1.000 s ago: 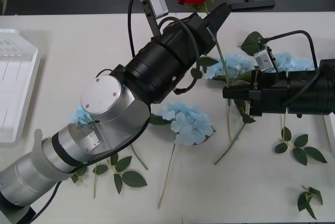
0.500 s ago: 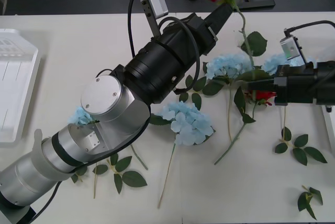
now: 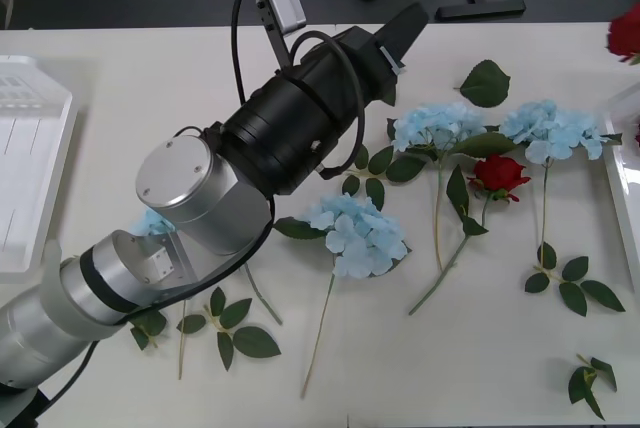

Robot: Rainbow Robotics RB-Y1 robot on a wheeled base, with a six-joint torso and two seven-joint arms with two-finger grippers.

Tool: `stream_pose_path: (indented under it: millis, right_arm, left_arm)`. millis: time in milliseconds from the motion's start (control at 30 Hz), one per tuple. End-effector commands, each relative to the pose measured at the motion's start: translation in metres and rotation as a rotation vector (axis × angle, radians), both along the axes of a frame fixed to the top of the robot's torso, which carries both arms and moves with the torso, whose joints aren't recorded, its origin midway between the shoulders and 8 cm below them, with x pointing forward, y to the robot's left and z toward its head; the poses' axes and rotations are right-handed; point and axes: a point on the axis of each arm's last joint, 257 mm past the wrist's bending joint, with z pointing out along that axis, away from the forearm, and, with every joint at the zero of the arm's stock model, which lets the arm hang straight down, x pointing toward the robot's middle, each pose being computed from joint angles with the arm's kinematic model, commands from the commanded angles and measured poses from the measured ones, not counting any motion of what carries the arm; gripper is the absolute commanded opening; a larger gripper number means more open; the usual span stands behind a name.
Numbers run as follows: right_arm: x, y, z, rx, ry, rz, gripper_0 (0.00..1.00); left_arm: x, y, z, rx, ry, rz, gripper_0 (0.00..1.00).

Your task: Place the red flowers into the right box and the blue flowers into the left box. If a person shows an open palm, hand one flower to the person first, then continue sorting.

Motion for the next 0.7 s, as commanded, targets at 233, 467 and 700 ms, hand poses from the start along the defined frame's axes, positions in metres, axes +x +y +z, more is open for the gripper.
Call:
stream_pose_path:
  millis: [233, 467, 700]
  right_arm:
    - [-0.035, -0.131, -0.011, -0.16, 0.121, -0.308, 0.0]
    - [-0.051, -0.16, -0.061, -0.247, 0.191, -0.384, 0.0]
    - [-0.036, -0.15, -0.099, -0.258, 0.172, -0.402, 0.0]
  left_arm:
    - [-0.009, 0.073, 0.05, 0.01, -0.079, -0.053, 1.0]
    - [-0.004, 0.15, 0.031, 0.146, -0.137, -0.061, 1.0]
    - [-0.008, 0.211, -0.014, 0.403, -0.177, -0.069, 1.0]
